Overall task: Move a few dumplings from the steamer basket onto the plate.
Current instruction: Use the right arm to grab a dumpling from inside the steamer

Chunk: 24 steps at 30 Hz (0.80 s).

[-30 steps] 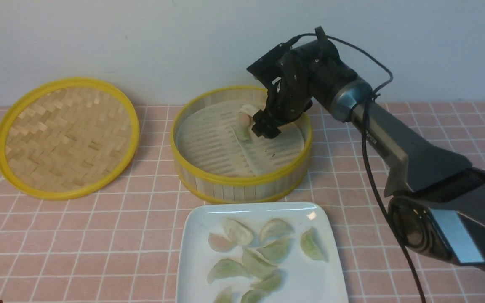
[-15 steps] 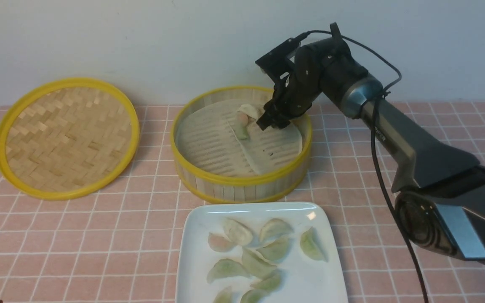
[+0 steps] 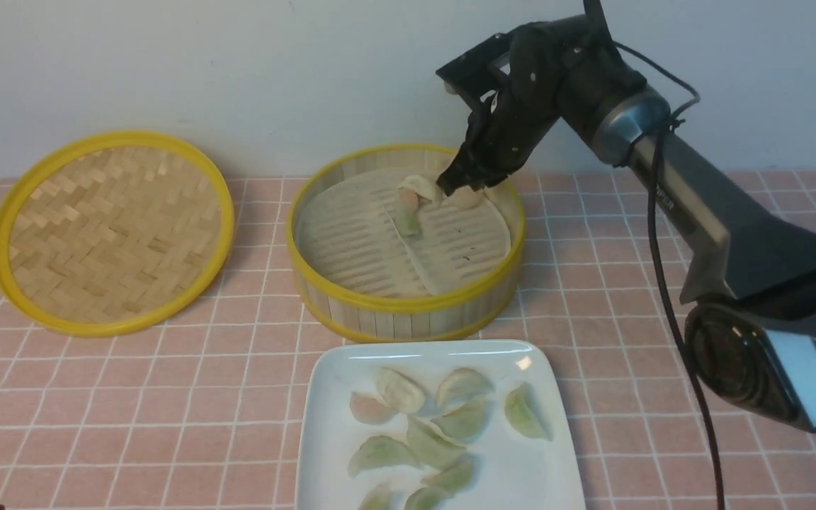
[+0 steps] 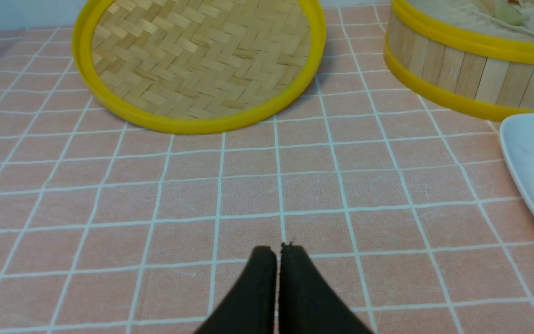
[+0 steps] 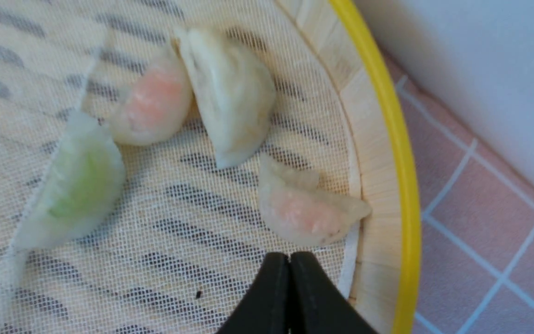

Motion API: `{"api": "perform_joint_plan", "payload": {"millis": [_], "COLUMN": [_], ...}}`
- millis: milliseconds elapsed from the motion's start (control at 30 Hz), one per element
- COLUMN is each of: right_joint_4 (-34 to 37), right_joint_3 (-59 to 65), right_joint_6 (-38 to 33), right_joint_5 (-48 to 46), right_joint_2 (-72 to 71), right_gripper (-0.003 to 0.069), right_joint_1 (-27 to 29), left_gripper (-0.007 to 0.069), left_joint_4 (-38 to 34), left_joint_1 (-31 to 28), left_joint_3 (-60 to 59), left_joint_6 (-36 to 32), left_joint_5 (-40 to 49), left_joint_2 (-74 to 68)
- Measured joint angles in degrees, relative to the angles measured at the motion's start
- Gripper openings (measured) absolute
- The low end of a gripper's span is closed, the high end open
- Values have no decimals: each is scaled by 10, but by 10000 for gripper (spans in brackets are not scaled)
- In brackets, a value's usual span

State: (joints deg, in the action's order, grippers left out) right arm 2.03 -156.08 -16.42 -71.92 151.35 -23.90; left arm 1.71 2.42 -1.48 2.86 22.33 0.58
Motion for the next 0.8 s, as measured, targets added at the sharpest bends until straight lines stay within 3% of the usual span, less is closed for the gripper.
{"api": "perform_joint_plan", "payload": {"millis": [100,200,367,533,700,800], "right_joint_4": [10,25,37,35,38,40], "right_joint_3": [0,0,0,0,0,0], "right_joint_6": [-30,-71,-131,-141,-143,-129], "right_joint_5": [6,44,86,109,121,116], "right_joint_2": [1,8,31,60,65,65], "right_gripper": [14,90,290,470,494,414], "right_joint_1": [0,0,0,3,4,4], "left_gripper": [-6,-6,-6,-6,-6,-6], "left_joint_4": [0,0,0,0,0,0], "left_joint_1": [0,0,0,0,0,0], "left_joint_3": [0,0,0,0,0,0], "left_joint_6": [0,0,0,0,0,0], "left_joint_5": [0,0,0,0,0,0], "left_joint_2": [0,0,0,0,0,0]}}
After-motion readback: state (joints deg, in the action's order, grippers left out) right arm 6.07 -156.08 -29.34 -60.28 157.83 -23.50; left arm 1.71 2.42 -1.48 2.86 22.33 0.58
